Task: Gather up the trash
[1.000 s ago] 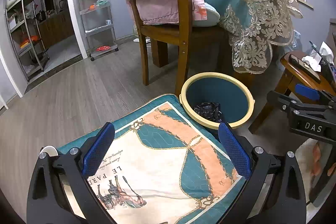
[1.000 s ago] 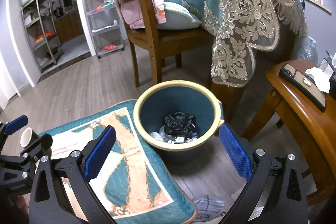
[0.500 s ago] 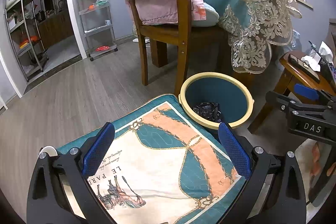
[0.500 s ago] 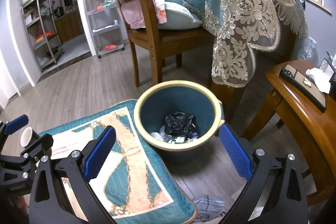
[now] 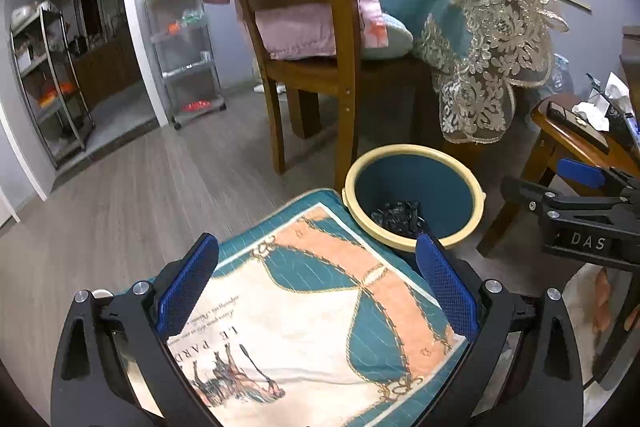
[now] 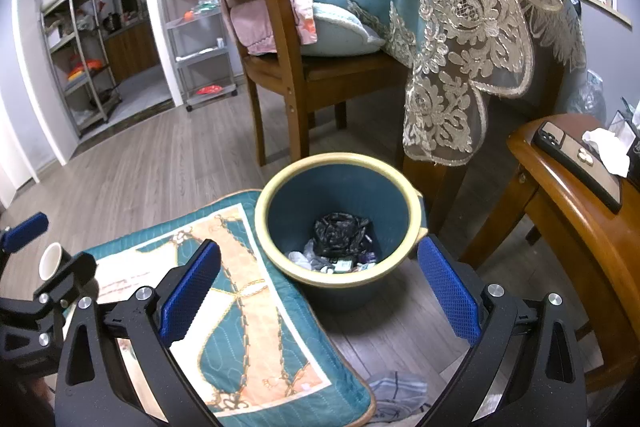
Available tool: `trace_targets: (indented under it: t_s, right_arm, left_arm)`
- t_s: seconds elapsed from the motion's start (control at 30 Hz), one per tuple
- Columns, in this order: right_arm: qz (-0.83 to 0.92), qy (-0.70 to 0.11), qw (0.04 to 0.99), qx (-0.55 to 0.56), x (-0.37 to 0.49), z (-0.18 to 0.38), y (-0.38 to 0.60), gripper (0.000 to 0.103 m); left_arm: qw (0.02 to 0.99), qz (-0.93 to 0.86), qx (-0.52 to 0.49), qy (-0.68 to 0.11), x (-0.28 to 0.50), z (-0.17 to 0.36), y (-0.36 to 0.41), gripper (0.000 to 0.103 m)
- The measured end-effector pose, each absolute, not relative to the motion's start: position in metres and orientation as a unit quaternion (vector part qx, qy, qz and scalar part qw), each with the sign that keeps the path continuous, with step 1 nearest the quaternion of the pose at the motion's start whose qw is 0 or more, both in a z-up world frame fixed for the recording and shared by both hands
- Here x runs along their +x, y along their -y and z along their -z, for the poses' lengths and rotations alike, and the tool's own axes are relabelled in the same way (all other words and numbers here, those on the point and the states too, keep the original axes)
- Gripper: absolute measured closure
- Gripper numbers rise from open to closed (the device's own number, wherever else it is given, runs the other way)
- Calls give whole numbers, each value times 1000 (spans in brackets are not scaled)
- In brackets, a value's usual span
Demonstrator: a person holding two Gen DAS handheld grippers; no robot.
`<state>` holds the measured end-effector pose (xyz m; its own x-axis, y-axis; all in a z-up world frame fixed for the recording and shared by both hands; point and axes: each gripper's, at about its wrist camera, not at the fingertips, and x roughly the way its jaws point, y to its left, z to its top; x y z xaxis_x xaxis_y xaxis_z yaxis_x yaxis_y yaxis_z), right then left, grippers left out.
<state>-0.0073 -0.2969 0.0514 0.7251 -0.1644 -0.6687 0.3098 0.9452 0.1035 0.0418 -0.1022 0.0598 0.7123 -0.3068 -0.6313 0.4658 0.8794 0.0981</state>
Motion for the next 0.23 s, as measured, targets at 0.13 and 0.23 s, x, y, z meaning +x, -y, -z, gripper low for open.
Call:
trace_targets:
  t_s: [0.13,0.23]
  right_arm:
    - [127,-348,923,101,-6,-51,294,5]
    - [127,-348,923,101,-6,-51,293,5]
  left_arm:
    - [910,217,118,-332,46,-59,102,6]
    - [910,217,117,-333,47,-58,101,6]
